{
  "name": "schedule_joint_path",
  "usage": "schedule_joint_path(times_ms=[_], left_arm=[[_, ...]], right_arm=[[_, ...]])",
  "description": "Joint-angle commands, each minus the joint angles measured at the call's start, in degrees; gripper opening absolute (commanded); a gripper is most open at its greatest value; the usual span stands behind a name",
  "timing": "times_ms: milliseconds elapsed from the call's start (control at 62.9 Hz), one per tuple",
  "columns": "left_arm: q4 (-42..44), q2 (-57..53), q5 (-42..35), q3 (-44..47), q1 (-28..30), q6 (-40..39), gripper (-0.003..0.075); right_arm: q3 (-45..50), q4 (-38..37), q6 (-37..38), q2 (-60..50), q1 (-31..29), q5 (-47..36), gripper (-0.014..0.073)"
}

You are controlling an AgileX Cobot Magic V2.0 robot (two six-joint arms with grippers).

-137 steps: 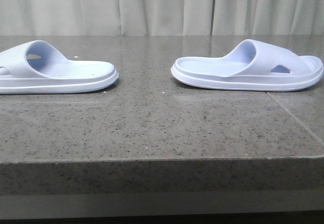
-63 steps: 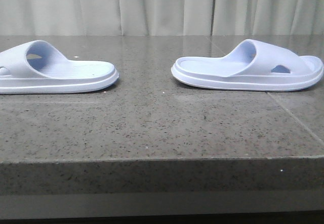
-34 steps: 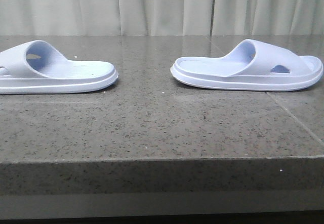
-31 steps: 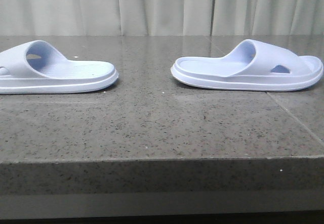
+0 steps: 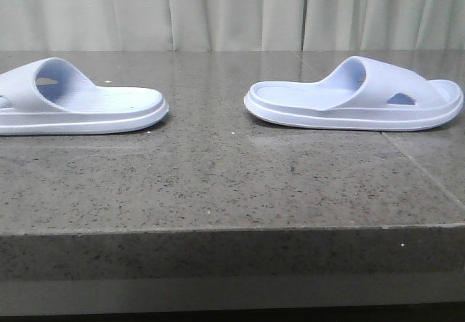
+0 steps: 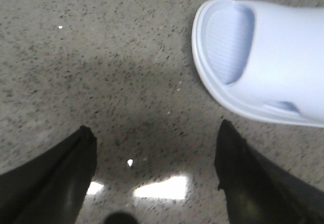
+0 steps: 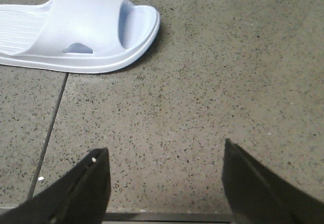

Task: Insert blue slippers together front up
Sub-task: 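Lower the left gripper and grasp the heel of the nearer slipper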

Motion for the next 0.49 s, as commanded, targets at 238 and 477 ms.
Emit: schedule_joint_path(times_ms=[238, 477], left_arm=[[-35.0, 13.0, 0.6, -3.7, 10.0, 22.8, 0.0492], [-40.5, 19.1, 0.4, -3.7, 10.0, 26.4, 0.037]], right_arm=[[-1.9, -0.5, -0.4, 0.7, -0.4, -3.8, 0.05], [-1.9, -0.5, -0.4, 0.7, -0.4, -3.8, 0.05]])
